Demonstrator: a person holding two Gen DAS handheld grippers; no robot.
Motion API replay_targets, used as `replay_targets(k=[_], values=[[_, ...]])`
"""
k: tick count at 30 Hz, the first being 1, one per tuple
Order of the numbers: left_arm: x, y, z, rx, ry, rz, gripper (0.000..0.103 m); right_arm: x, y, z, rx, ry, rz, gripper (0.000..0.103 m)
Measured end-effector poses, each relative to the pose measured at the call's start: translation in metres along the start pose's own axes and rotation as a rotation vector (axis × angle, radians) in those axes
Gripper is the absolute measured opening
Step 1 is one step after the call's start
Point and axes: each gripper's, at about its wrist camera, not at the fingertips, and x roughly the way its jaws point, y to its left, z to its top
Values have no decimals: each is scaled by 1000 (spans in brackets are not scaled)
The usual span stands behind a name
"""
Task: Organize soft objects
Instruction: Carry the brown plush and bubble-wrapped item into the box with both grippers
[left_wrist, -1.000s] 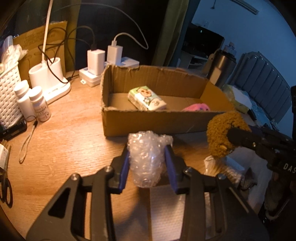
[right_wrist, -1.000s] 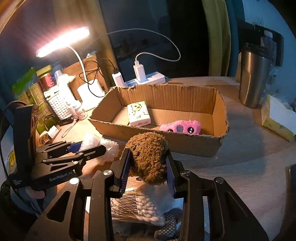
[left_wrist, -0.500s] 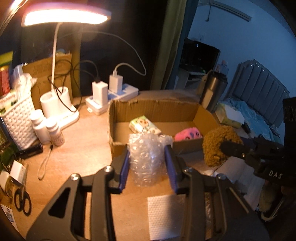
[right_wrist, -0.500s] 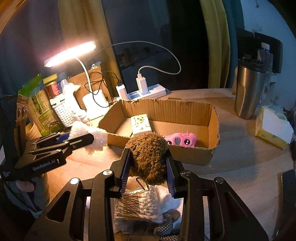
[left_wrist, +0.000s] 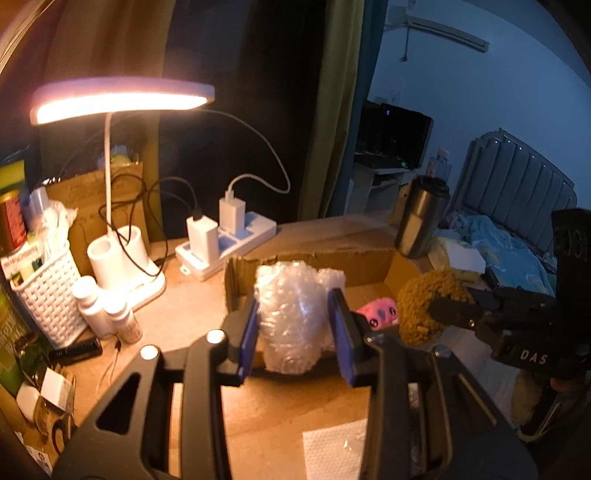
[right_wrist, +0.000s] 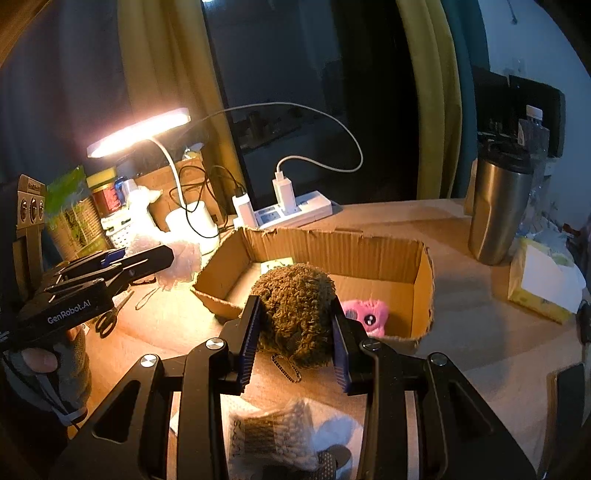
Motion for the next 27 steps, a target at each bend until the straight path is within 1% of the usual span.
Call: replay_targets(k=[4,10,15,21,27], values=[[2,1,5,1,-20,-3,37,6,-1,5,-1,-6,4,37],[21,4,4,2,-12,11,37,18,-8,12,10,-5,8,37],[39,9,-2,-1,21,22,37,32,-12,17,19,0,13,37],[61,13,-11,-1,72,29,37,50,-14,15,29,25,30,37],[89,20,-23,-12,144,41,38,68,-13,12,31,56,47,37]])
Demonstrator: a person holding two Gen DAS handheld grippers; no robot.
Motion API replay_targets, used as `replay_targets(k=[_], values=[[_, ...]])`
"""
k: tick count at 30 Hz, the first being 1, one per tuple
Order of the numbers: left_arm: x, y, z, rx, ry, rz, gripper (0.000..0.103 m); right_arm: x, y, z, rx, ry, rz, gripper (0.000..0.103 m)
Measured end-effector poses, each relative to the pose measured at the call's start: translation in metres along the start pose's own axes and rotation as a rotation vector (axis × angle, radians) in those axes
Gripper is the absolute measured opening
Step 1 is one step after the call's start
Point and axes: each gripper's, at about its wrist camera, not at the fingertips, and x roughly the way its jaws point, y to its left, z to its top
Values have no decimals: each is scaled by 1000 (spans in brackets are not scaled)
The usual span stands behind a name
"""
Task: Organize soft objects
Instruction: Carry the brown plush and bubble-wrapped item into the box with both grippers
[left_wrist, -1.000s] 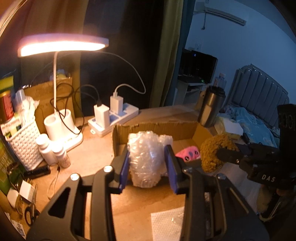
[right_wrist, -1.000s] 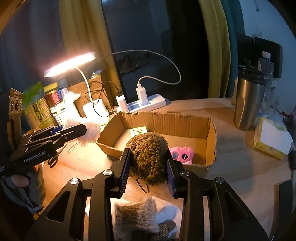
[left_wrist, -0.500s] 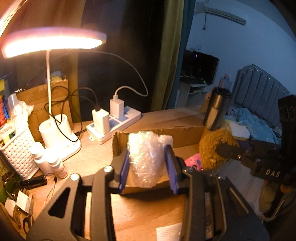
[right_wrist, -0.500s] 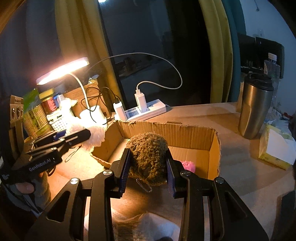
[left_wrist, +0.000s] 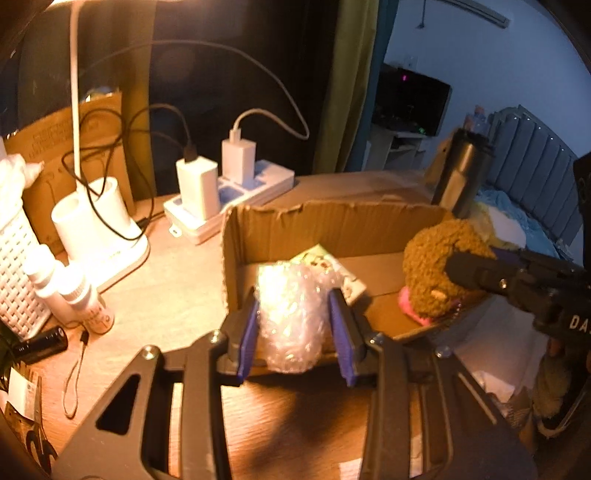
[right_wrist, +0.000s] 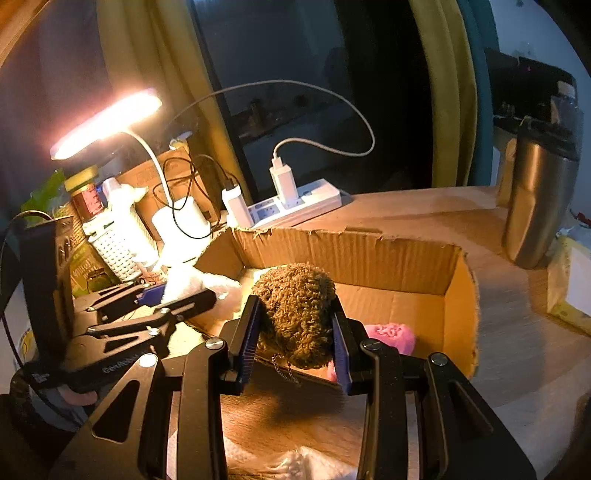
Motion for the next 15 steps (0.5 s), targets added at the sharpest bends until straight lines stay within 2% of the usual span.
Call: replay_targets(k=[5,6,7,15], values=[[5,3,0,-14,5,3,42,13,2,-1,0,23,13,37],[5,4,0,-15,4,1,45,16,3,-1,-1,27,15,37],[5,3,-1,-14,3,3,52,18,4,-1,-2,29,17,37],[-4,7,0,-23,-18,8,52,35,11,-4,-9,60,21,37]])
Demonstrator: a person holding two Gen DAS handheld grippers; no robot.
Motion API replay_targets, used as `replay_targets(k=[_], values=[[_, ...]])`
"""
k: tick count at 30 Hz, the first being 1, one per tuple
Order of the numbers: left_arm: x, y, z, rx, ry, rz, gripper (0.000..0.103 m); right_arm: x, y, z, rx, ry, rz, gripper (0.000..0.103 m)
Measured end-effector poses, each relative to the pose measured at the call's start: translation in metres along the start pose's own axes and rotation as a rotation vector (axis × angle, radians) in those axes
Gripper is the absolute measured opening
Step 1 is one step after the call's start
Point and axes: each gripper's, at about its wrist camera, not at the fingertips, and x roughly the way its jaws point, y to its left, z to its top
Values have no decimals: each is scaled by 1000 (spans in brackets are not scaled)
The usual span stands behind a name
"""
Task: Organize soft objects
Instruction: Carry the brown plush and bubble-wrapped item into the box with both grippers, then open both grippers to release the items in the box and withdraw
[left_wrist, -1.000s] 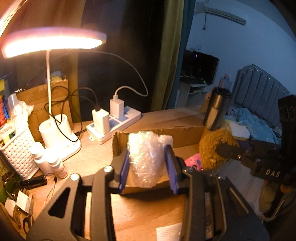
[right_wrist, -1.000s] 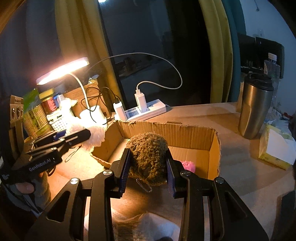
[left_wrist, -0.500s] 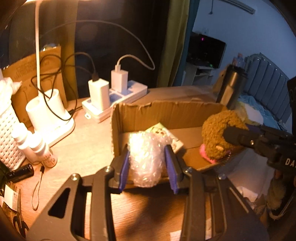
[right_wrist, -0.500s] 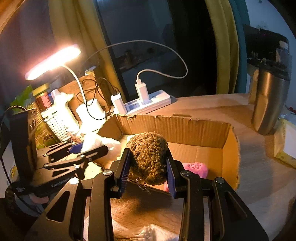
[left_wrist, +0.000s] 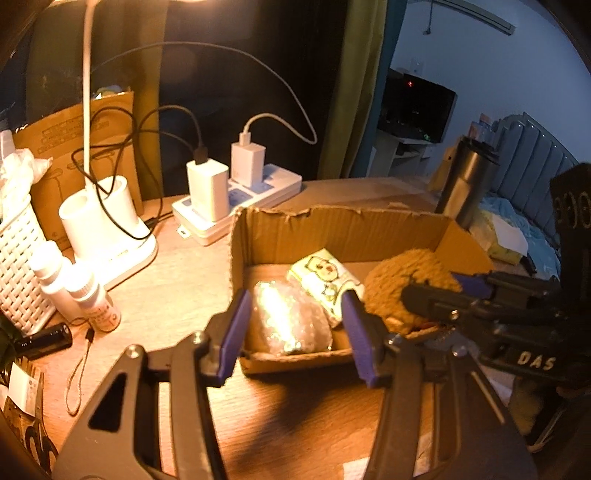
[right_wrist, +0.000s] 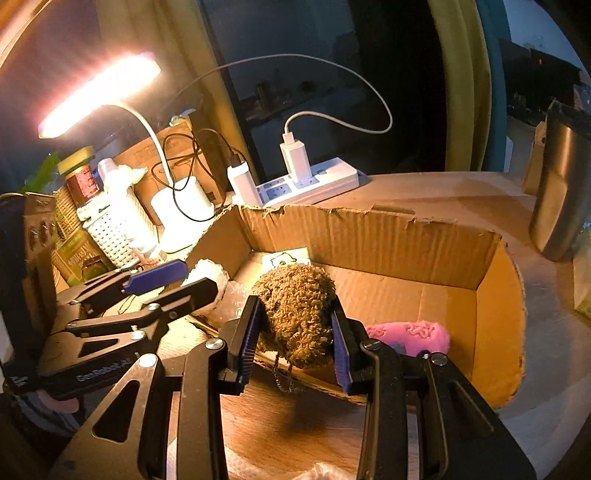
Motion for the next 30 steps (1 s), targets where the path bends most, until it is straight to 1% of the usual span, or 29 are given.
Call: replay_targets(k=[6,10,12,19,30], values=[[-5,0,-1,10,-10,16,52,11,7,-1,-13,31,-5,39],[-9,-1,-2,14,-20,30,52,12,8,-1,-16,36,-25,44],[-12,0,-1,12,-30,43,53,11,8,-1,-14,38,-35,45],[-22,-2,0,11,-52,50,53,-2,7,-1,-5,20,-69,49],[-47,-5,1,10,-96,65,53,-32,13,-3,-9,-22,-82,49]])
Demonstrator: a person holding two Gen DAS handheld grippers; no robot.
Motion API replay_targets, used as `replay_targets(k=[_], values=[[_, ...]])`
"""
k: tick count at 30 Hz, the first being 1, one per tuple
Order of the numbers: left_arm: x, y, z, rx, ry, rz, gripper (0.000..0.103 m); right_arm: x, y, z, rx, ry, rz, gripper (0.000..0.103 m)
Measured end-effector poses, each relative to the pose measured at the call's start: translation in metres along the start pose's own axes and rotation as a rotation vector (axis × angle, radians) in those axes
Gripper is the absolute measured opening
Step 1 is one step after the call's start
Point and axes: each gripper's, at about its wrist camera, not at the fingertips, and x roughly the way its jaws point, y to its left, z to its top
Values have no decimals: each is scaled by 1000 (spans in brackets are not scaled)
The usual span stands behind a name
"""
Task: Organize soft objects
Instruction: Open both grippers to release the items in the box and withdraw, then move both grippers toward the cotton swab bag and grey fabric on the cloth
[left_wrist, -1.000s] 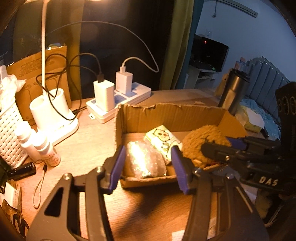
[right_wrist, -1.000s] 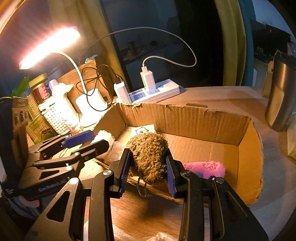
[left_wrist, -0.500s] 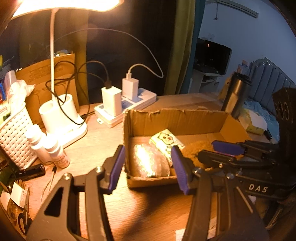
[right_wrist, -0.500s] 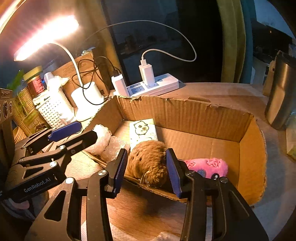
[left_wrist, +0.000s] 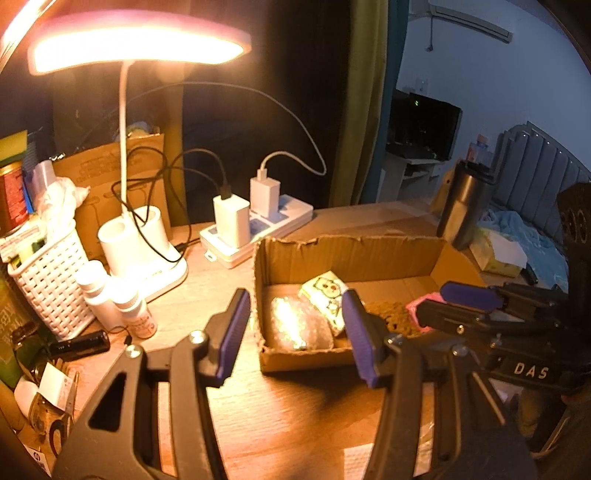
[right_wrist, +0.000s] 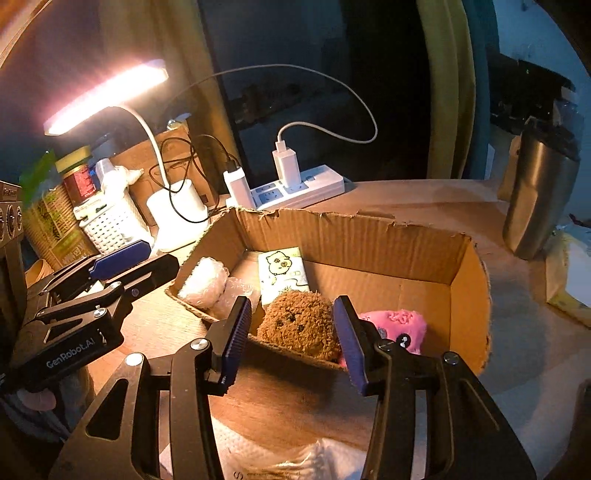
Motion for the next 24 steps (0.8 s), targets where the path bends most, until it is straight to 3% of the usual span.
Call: replay_targets(k=[24], values=[[-65,-19,-12,11,-81,-29,53,-68,24,-21,-24,-71,-36,49]])
